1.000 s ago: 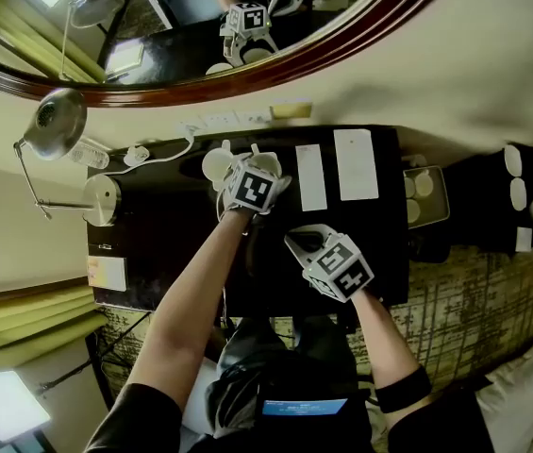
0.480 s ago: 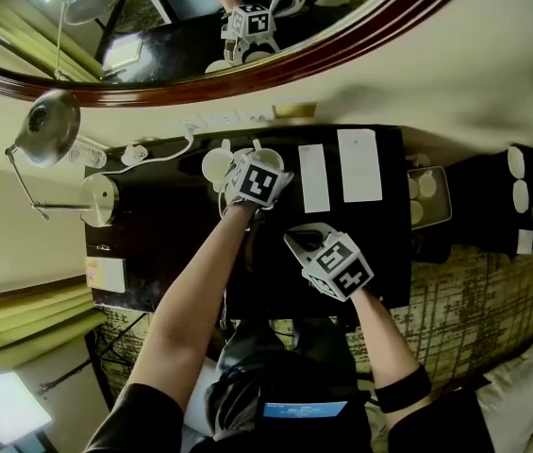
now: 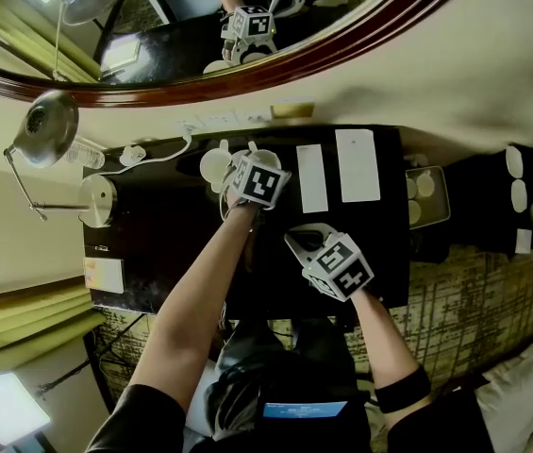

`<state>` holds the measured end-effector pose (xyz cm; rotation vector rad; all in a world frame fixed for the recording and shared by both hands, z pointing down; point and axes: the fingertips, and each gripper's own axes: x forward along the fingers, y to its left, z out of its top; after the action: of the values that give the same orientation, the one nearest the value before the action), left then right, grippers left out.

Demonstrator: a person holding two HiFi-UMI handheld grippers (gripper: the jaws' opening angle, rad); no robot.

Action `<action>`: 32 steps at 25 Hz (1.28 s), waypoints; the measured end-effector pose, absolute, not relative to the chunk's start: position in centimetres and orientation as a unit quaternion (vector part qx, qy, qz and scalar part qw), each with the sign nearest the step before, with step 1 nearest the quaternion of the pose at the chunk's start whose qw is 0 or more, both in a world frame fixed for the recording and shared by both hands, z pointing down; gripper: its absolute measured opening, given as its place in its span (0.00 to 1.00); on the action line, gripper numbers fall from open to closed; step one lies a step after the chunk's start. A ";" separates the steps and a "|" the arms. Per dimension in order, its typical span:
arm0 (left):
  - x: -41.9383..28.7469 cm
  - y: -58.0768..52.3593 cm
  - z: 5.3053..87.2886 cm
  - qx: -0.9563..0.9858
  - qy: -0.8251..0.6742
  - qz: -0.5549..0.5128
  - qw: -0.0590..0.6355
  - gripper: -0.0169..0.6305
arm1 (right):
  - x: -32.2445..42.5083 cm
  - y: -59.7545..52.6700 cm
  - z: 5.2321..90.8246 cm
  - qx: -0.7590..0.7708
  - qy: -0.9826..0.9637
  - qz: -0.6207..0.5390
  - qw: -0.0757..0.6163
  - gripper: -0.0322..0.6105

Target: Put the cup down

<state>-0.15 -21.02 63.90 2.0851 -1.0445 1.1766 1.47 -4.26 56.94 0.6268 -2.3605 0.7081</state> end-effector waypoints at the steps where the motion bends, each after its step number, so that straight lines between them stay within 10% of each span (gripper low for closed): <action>1: -0.2 -21.0 63.9 0.770 -0.389 0.432 0.263 0.68 | 1.5 -4.2 57.0 0.236 -0.887 0.266 0.296 0.05; 28: -2.3 -17.9 54.9 0.806 -0.417 0.367 0.202 0.69 | 3.5 -5.0 54.6 0.268 -0.880 0.257 0.296 0.05; 32: -4.6 -15.9 52.1 0.813 -0.423 0.352 0.189 0.56 | 4.1 -6.0 53.6 0.295 -0.874 0.256 0.287 0.05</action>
<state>-4.64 -15.93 52.13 2.2881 -1.1898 0.9895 4.12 -6.00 53.63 0.7883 -2.3357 0.6848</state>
